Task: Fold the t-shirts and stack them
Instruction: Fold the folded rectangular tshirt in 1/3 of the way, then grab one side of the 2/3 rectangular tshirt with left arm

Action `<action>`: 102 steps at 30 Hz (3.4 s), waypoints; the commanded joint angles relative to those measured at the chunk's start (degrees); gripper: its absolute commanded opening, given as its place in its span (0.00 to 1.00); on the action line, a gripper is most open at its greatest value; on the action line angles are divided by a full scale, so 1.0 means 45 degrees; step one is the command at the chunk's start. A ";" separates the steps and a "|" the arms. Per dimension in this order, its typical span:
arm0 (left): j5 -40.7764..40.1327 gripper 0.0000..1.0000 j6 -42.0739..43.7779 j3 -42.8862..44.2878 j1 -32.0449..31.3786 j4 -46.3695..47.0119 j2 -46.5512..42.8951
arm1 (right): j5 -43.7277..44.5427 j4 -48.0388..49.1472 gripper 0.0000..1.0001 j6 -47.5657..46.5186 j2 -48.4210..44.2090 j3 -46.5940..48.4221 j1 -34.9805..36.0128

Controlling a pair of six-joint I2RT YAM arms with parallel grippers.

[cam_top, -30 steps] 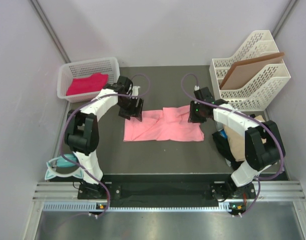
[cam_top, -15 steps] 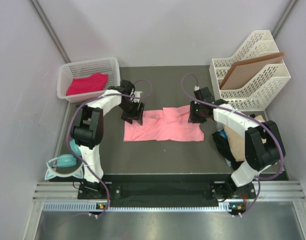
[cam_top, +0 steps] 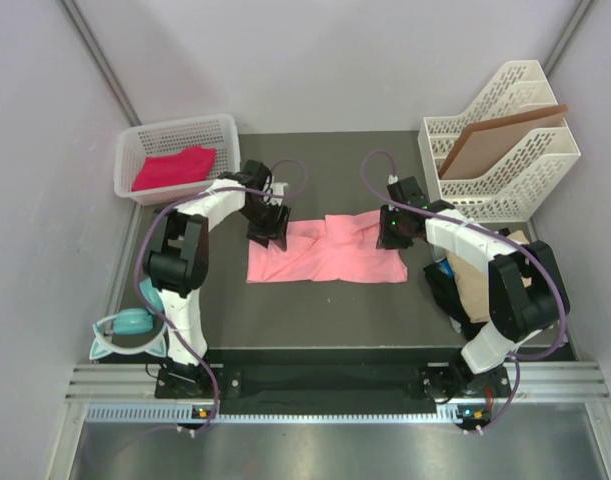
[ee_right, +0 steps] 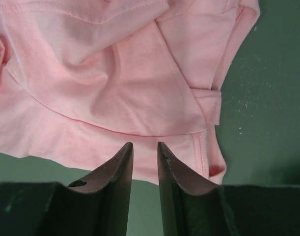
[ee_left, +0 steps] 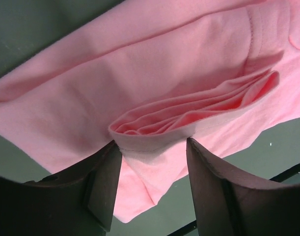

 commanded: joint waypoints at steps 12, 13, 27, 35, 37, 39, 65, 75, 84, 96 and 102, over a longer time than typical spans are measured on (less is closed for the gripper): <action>0.0919 0.14 0.0201 0.0454 -0.0740 -0.0115 -0.1350 | 0.0104 0.0384 0.27 0.0004 -0.0431 -0.0033 0.0153; 0.0939 0.12 0.0182 0.0473 -0.0779 -0.0212 -0.1409 | 0.0084 0.0404 0.27 0.0004 -0.0392 -0.0013 0.0153; 0.0977 0.33 0.1996 0.0552 -0.2633 -0.1989 -0.1685 | 0.0201 0.0228 0.27 -0.0035 -0.0548 0.0162 0.0153; 0.1603 0.69 0.2896 0.0356 -0.3376 -0.2753 -0.1351 | 0.0221 0.0091 0.27 -0.0094 -0.0607 0.0241 0.0172; 0.1486 0.70 0.2819 0.0531 -0.3222 -0.2694 -0.1604 | 0.0201 0.0053 0.28 -0.0094 -0.0607 0.0260 0.0172; 0.1447 0.70 0.2624 0.0785 -0.2871 -0.2421 -0.2053 | 0.0356 0.0052 0.28 -0.0113 -0.0646 0.0261 0.0192; 0.2833 0.43 0.2759 -0.1167 0.2384 -0.0624 -0.0746 | 0.0553 -0.0026 0.28 -0.0191 -0.0958 0.0143 0.0172; 0.2736 0.44 0.2935 -0.1206 0.2873 -0.0487 -0.1077 | 0.0553 -0.0007 0.28 -0.0172 -0.0842 0.0026 0.0153; 0.2092 0.56 0.2877 -0.1772 0.2893 0.0254 -0.0981 | 0.0475 0.0111 0.28 -0.0094 -0.0822 -0.0052 0.0192; 0.2207 0.41 0.2565 -0.1499 0.2776 0.0782 0.0055 | 0.0455 0.0267 0.28 -0.0015 -0.0841 -0.0267 0.0211; 0.2560 0.33 0.2467 -0.1752 0.2483 0.0841 -0.0023 | 0.0436 0.0287 0.28 0.0023 -0.0900 -0.0228 0.0231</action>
